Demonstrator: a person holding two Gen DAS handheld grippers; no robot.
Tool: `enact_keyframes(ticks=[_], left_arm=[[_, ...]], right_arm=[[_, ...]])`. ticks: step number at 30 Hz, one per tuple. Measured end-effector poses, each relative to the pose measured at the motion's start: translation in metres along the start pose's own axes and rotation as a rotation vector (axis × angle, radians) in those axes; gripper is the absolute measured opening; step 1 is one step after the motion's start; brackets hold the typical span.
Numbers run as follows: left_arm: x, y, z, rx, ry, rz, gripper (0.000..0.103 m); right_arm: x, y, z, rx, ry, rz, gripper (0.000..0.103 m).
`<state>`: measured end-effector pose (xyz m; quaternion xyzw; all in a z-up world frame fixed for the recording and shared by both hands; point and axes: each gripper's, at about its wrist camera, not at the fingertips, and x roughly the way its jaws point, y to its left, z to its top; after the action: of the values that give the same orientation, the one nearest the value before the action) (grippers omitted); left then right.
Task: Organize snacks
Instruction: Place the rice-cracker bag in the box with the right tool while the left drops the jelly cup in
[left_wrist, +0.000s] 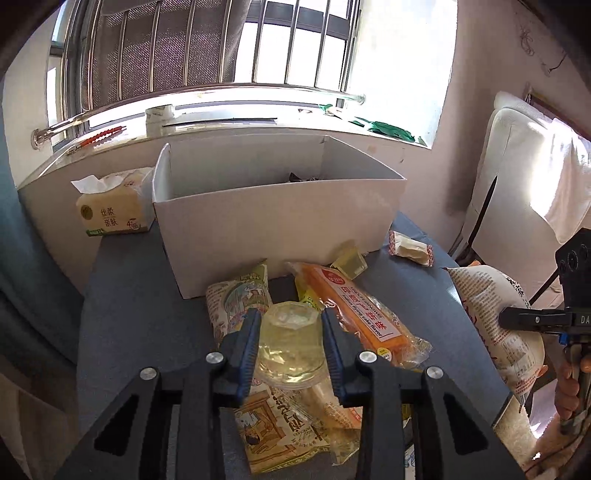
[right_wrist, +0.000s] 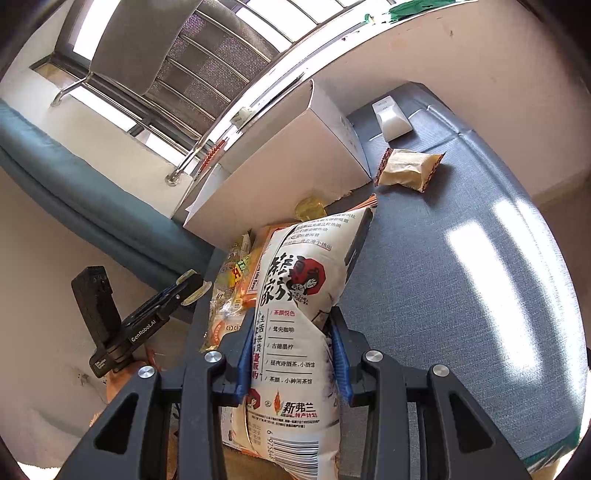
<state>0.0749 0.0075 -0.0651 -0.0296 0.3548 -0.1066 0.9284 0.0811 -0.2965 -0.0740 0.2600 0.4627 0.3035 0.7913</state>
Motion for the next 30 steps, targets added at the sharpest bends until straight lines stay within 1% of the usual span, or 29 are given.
enact_keyframes(ticks=[3,7,10,13,15,16,18,22,23,26,27,28,29,30], left_arm=[[-0.013,0.005,0.013,-0.02,-0.059,-0.02,0.036],[-0.025,0.017,0.042,-0.067,-0.129,-0.045,0.036],[-0.029,0.021,0.073,-0.052,-0.186,-0.033,0.036],[-0.022,0.031,0.107,-0.056,-0.218,-0.04,0.036],[-0.013,0.04,0.129,-0.051,-0.233,-0.018,0.036],[-0.006,0.045,0.138,-0.054,-0.231,-0.019,0.036],[0.009,0.056,0.156,-0.07,-0.213,-0.015,0.036],[0.044,0.075,0.176,-0.065,-0.169,0.022,0.036],[0.052,0.079,0.178,-0.064,-0.156,0.024,0.036],[0.071,0.088,0.177,-0.075,-0.126,0.035,0.037],[0.077,0.091,0.176,-0.087,-0.11,0.037,0.038],[0.081,0.093,0.173,-0.098,-0.088,0.042,0.041],[0.086,0.094,0.171,-0.1,-0.066,0.047,0.047],[0.087,0.095,0.168,-0.103,-0.055,0.059,0.073]], right_arm=[[0.004,0.015,0.011,-0.044,-0.016,0.028,0.04],[0.011,0.047,0.044,-0.148,-0.041,0.013,0.04],[0.019,0.071,0.08,-0.234,-0.069,-0.002,0.04],[0.037,0.084,0.127,-0.271,-0.086,-0.059,0.04],[0.051,0.09,0.159,-0.294,-0.097,-0.092,0.04],[0.059,0.093,0.173,-0.293,-0.101,-0.118,0.04],[0.079,0.098,0.201,-0.301,-0.079,-0.176,0.04],[0.116,0.099,0.237,-0.367,-0.056,-0.318,0.04],[0.123,0.097,0.243,-0.372,-0.049,-0.338,0.04],[0.138,0.087,0.253,-0.366,-0.036,-0.363,0.041],[0.141,0.084,0.254,-0.362,-0.036,-0.378,0.043],[0.143,0.081,0.254,-0.351,-0.033,-0.397,0.049],[0.144,0.077,0.255,-0.326,-0.031,-0.404,0.073],[0.143,0.073,0.254,-0.301,-0.039,-0.392,0.102]])
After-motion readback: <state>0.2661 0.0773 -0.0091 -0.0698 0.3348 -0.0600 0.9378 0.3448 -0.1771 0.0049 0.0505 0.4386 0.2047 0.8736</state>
